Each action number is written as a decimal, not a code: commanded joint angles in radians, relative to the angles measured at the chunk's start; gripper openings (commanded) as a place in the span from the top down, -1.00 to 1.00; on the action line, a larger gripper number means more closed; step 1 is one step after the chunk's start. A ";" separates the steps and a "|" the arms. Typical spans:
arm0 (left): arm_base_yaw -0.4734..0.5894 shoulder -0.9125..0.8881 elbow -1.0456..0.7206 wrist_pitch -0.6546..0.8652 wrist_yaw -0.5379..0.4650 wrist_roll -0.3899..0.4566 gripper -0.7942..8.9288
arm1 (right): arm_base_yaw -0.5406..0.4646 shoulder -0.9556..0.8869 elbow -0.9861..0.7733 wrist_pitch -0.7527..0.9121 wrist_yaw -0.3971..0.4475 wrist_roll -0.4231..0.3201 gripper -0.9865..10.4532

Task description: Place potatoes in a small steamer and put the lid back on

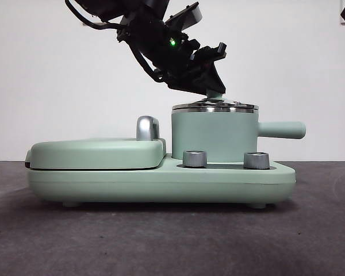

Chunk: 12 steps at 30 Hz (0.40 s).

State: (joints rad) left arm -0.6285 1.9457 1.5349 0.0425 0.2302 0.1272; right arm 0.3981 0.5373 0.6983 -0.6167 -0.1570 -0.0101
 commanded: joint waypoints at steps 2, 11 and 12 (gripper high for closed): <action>-0.008 0.034 0.027 -0.008 0.004 -0.008 0.81 | 0.005 0.004 0.002 0.008 0.001 0.010 0.42; -0.007 0.005 0.027 -0.010 0.004 -0.008 0.12 | 0.005 0.004 0.002 0.008 0.001 0.010 0.42; -0.007 -0.002 0.027 -0.013 0.004 -0.008 0.12 | 0.005 0.003 0.002 0.008 0.001 0.010 0.42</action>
State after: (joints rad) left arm -0.6285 1.9442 1.5368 0.0238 0.2321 0.1192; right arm 0.3981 0.5373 0.6983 -0.6167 -0.1570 -0.0097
